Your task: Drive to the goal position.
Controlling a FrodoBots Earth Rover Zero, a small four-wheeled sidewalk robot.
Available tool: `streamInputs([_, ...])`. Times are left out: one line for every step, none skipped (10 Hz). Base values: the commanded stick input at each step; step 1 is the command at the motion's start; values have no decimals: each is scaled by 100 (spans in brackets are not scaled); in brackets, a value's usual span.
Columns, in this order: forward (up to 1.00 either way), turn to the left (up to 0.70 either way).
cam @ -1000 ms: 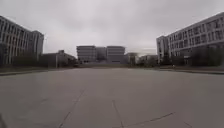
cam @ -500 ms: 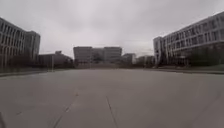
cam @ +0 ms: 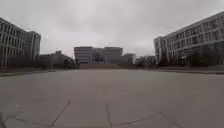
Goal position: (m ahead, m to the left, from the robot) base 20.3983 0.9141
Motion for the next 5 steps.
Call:
streamInputs([70,0])
streamInputs([70,0])
streamInputs([70,-3])
streamInputs([70,-2])
streamInputs([70,0])
